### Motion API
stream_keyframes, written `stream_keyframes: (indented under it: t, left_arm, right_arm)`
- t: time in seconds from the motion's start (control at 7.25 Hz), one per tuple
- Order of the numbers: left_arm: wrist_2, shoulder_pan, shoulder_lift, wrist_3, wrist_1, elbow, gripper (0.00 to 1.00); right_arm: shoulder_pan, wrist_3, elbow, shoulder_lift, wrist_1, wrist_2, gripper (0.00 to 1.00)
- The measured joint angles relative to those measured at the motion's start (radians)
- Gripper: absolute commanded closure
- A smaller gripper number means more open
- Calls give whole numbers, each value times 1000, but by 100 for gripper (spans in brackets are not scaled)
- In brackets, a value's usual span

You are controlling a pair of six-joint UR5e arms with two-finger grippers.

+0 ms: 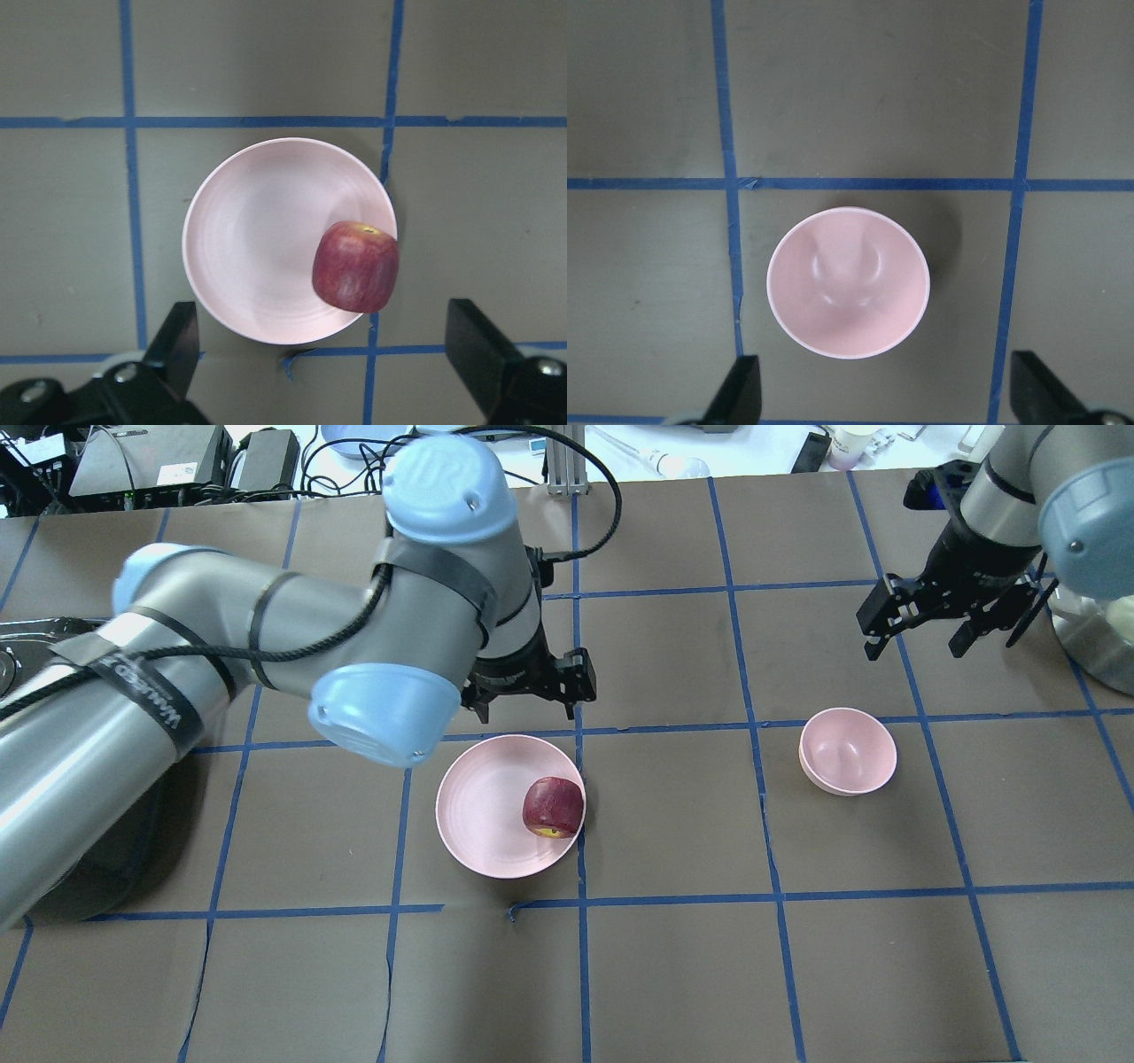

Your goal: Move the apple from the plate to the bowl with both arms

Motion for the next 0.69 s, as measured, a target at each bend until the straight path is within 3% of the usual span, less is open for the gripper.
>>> stream_keyframes:
  t: [0.28,0.41,0.55,0.69]
  left_arm:
    - [2,-45,-63,-8,55,-66,0]
    - [3,-52,-92,-6,104,-96,0]
    - [6,-54,-120,-4,153,-127,0]
    - [16,-54,-143,1,214,-165,0]
  right_arm:
    - [-14,-34,137,40,-183,-7,0]
    - [-16,-38,161,91,-254,-12,4]
    - [-18,-38,170,136,-297,-15,16]
    - [-22,-37,174,168,-314,-15,47]
